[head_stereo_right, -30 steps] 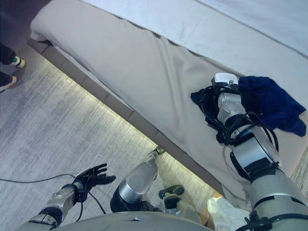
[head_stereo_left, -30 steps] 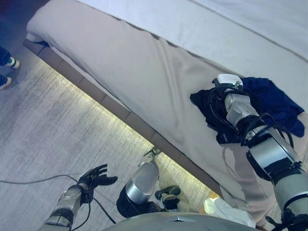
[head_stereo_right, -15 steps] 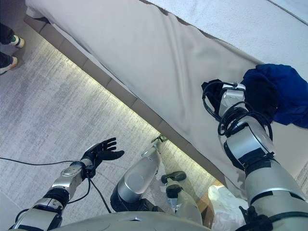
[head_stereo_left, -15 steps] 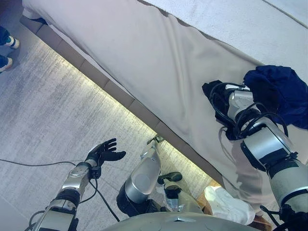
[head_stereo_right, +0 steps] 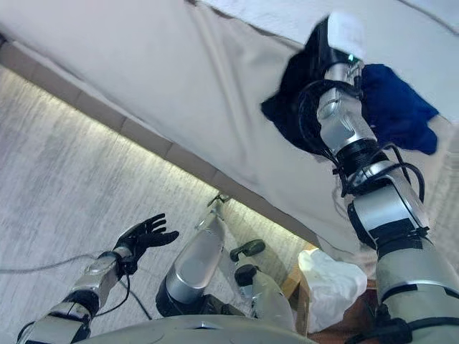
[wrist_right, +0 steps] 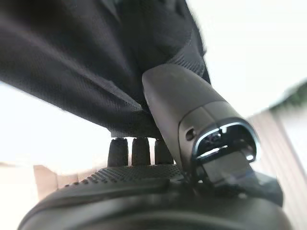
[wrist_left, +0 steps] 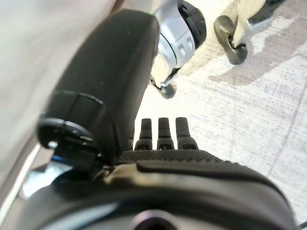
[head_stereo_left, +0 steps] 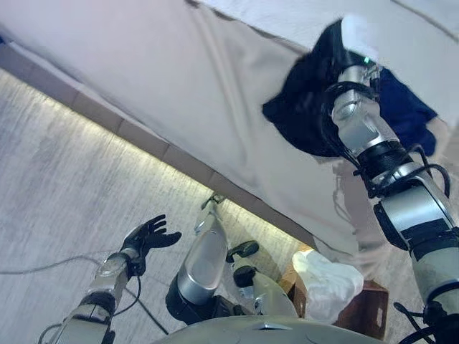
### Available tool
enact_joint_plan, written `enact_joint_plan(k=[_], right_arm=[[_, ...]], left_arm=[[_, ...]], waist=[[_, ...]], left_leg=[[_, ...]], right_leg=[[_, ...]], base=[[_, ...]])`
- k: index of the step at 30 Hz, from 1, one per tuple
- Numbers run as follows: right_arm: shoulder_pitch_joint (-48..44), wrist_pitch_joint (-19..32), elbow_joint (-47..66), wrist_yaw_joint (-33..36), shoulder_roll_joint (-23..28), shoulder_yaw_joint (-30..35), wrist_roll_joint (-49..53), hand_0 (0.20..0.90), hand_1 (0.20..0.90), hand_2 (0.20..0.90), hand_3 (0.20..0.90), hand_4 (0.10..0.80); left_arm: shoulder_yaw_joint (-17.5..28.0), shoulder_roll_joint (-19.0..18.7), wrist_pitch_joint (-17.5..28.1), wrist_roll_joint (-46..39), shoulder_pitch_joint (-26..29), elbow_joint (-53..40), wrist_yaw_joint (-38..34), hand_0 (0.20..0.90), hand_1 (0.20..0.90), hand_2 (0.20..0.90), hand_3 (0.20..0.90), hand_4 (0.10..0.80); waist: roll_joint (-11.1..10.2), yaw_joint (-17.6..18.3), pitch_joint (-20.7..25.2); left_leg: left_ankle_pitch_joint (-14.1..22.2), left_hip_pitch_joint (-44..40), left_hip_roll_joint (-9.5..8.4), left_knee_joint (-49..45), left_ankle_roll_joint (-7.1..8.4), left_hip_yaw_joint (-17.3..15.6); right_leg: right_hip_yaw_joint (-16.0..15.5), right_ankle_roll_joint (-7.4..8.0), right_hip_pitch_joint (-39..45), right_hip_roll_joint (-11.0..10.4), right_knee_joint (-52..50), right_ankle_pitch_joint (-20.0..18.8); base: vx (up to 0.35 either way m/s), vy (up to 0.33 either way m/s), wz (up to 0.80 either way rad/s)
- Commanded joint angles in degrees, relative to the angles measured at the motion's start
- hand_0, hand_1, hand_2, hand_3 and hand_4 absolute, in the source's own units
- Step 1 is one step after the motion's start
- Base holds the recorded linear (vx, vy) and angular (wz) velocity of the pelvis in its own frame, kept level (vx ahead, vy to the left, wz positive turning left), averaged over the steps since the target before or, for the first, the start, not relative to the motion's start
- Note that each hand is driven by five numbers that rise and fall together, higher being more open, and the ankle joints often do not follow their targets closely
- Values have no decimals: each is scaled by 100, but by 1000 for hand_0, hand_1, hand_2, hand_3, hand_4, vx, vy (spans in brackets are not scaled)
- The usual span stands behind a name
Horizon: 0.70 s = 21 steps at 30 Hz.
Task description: Pick up the clothes from the bed and place them into the basket
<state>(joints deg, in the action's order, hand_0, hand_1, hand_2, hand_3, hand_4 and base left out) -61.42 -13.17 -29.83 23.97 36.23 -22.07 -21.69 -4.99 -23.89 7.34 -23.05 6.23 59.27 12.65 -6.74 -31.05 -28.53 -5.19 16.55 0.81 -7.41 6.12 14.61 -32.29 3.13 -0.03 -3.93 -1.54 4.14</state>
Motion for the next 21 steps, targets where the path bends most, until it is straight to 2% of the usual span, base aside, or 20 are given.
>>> enact_joint_plan(k=[1,3,5,9,10,14,16,21], right_arm=[[458,346,1049,917,918,717,-54,300,300,300,200,100],[1038,421,1578,973,1203,1252,77,300,300,300,200,100],[1454,414,1899,1030,1390,1648,155,300,300,300,200,100],[2246,372,2407,1261,1539,2305,308,300,300,300,200,100],[2328,341,2460,1313,1558,2378,316,300,300,300,200,100],[3028,311,2814,1660,1758,3074,543,300,300,300,200,100],[3148,334,2828,1704,1790,3230,618,300,300,300,200,100],[3476,503,2809,1322,1886,3439,1104,300,300,300,200,100]], left_arm=[[244,-80,209,293,-1025,254,-27,900,900,900,900,800],[391,-3,146,626,-1202,413,-80,900,900,900,900,800],[446,78,127,886,-1293,557,-165,900,900,900,900,800],[541,178,2,1251,-1333,708,-307,900,900,900,900,800],[540,184,5,1285,-1326,709,-320,900,900,900,900,800],[442,266,-245,1351,-1165,605,-402,900,900,900,900,800],[391,284,-312,1348,-1105,558,-405,900,900,900,900,800],[185,351,-616,1408,-878,319,-340,900,900,900,900,800]], waist=[[-90,483,1035],[-96,750,1431],[-48,960,1708],[55,1432,2115],[71,1488,2157],[269,2056,2340],[320,2195,2368],[450,2549,2405]], left_leg=[[227,-370,-62,781,-412,-332],[269,-681,-105,914,-442,-469],[186,-800,-149,953,-505,-586],[309,-1225,-115,1088,-532,-911],[301,-1226,-110,1093,-540,-937],[478,-1583,-45,1122,-561,-1379],[524,-1652,-27,1105,-559,-1510],[632,-1877,10,1069,-556,-1772]], right_leg=[[548,87,449,-43,-489,410],[805,135,608,-3,-317,407],[881,167,626,-18,-219,246],[1225,168,660,-2,-132,199],[1247,167,641,5,-104,171],[1596,117,601,25,-62,173],[1640,101,582,28,-65,161],[1811,22,523,67,-137,163]], base=[[130,15,-42],[105,26,-49],[58,37,-54],[104,-50,-41],[40,-108,-53],[23,-112,-52],[12,-105,-51],[10,-151,-38]])
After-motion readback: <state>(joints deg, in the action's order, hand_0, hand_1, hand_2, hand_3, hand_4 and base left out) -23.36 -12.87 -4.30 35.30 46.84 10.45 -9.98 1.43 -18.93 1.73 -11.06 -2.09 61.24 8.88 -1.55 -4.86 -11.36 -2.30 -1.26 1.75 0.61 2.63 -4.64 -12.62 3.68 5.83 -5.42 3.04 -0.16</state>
